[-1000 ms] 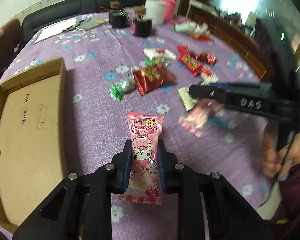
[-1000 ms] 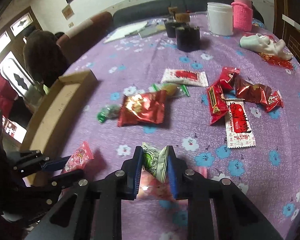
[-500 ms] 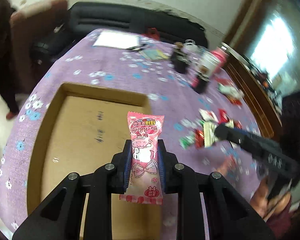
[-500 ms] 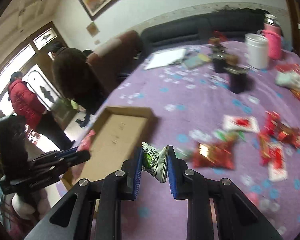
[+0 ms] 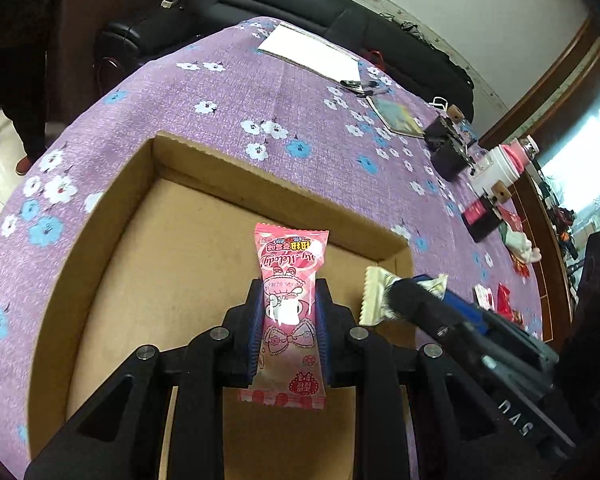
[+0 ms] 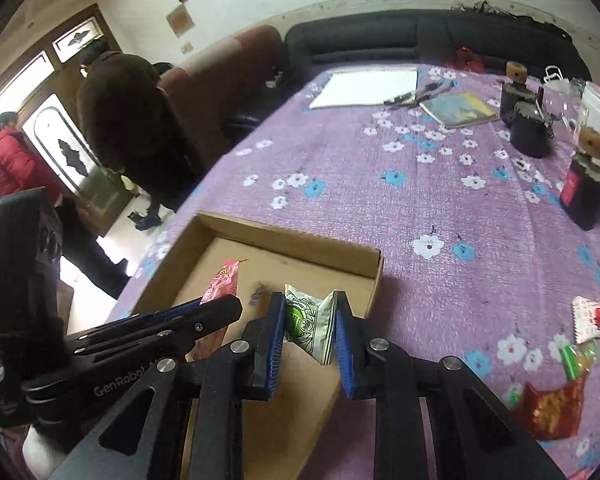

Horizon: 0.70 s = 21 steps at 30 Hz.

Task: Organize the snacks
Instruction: 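Carry both packets over the cardboard box and open both tools, then move both open tools back toward the snacks on the table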

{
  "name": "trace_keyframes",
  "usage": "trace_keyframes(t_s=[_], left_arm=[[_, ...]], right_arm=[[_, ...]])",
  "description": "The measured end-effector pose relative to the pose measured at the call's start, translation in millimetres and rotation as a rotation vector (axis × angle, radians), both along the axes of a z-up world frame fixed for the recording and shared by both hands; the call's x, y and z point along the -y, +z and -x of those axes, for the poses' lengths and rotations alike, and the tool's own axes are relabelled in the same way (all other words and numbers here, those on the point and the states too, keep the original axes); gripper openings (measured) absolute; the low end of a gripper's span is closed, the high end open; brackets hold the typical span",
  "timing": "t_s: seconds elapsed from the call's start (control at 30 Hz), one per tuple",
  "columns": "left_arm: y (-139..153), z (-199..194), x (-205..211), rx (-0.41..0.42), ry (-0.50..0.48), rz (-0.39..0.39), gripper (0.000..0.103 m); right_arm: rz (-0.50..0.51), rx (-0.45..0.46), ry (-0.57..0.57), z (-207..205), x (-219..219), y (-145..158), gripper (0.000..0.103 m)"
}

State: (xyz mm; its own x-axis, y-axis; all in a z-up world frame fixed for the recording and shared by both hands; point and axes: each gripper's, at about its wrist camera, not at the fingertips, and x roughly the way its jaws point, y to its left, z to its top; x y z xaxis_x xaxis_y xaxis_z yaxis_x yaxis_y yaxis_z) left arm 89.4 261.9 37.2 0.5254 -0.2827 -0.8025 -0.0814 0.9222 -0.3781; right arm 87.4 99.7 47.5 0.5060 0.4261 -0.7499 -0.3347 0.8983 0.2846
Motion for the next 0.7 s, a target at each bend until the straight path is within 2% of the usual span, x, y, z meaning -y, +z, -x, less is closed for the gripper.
trace_keyframes(t_s=[0.23, 0.4, 0.43, 0.53, 0.7], left_arm=[[-8, -10, 1, -0.014, 0.027, 0.012, 0.023], [-7, -8, -1, -0.012, 0.039, 0.023, 0.024], [-5, -6, 0, -0.01, 0.041, 0.019, 0.024], [4, 2, 3, 0.009, 0.044, -0.009, 0.024], [26, 30, 16, 0.057, 0.049, -0.098, 0.025]], right_arm=[[0.017, -0.002, 0.008, -5, -6, -6, 0.028], [-0.005, 0.009, -0.014, -7, 5, 0, 0.045], [-0.013, 0.006, -0.018, -7, 8, 1, 0.045], [-0.029, 0.008, -0.034, -3, 17, 6, 0.045], [-0.031, 0.044, -0.054, 16, 38, 20, 0.046]])
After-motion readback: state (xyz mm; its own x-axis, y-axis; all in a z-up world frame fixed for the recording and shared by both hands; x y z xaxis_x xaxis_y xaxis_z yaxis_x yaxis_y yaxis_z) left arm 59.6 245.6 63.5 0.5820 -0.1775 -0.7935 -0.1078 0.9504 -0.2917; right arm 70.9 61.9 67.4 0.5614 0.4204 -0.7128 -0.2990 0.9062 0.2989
